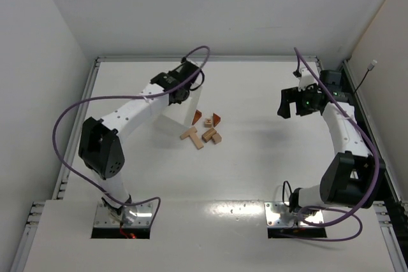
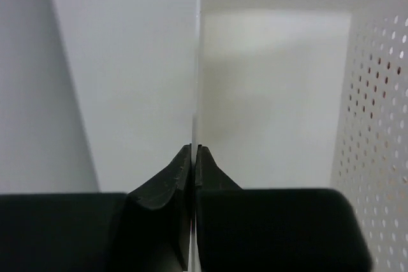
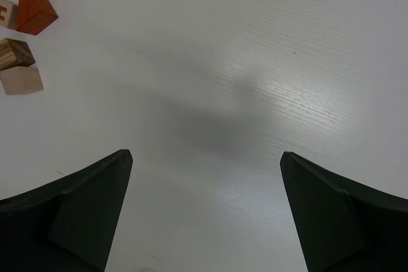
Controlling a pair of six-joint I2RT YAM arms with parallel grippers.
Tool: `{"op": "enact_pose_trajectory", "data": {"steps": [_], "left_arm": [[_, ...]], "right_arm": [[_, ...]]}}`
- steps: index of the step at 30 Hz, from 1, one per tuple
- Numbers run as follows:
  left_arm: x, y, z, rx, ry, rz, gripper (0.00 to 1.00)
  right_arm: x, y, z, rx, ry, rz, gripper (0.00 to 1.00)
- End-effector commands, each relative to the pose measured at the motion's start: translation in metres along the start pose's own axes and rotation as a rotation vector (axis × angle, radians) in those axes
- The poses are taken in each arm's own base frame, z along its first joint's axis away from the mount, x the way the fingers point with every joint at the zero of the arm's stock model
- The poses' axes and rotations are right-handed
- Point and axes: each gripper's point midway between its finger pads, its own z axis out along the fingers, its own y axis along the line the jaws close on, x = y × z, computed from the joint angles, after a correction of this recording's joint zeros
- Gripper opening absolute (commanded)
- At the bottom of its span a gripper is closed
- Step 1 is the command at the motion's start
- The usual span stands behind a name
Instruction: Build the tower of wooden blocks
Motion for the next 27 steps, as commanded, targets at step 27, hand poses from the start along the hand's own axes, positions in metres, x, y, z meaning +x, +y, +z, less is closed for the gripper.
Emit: {"op": "enact_pose_trajectory", "data": {"steps": [27], "left_arm": [[0.050,0.238,0.204,0.186,0.129,-0.465,0.00]], "right_arm": [[-0.038,0.037,0.003,-0.295,-0.076,-0.098,0.97]]}}
